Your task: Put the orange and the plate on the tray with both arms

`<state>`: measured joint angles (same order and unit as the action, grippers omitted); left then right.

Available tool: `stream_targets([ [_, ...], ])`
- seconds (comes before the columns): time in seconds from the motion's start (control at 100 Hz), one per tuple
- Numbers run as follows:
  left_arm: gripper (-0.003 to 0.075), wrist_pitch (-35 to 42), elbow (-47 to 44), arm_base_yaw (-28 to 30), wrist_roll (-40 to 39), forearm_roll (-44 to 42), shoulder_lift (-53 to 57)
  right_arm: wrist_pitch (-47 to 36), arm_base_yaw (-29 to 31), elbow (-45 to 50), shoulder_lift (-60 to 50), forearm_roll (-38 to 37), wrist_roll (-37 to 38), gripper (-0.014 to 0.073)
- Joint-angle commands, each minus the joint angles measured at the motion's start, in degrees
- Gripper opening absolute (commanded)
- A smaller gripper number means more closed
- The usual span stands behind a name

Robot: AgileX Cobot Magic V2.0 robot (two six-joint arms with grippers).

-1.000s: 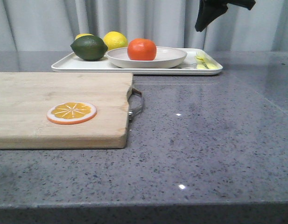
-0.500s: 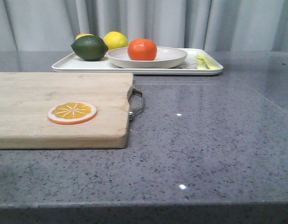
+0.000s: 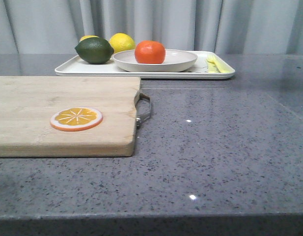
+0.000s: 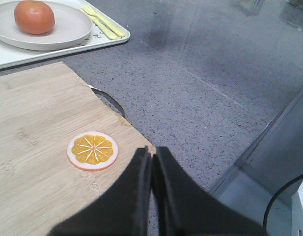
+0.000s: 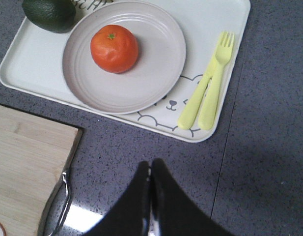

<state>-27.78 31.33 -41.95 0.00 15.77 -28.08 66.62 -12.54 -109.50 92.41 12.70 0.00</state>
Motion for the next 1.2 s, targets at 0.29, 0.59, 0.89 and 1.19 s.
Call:
stream_targets([
  [0.29, -0.0020, 4.36, 1.54, -0.26, 0.00, 0.54, -0.14, -17.87, -0.02, 31.23, -26.61, 0.36, -2.74, -0.0067],
  [0.59, -0.0020, 4.36, -0.04, -0.26, 0.00, 1.65, 0.34, -25.69, -0.02, 50.87, -43.00, 0.36, -3.79, -0.0067],
  [0.89, -0.0020, 4.15, -1.14, -0.36, 0.00, 1.78, 5.30, -27.88, -0.02, 63.87, -59.08, 0.36, -5.16, -0.0067],
  [1.19, -0.0020, 3.72, -4.35, -0.36, 0.00, 1.78, 13.06, -28.96, -0.02, 73.42, -71.75, 0.36, -5.16, -0.0067],
])
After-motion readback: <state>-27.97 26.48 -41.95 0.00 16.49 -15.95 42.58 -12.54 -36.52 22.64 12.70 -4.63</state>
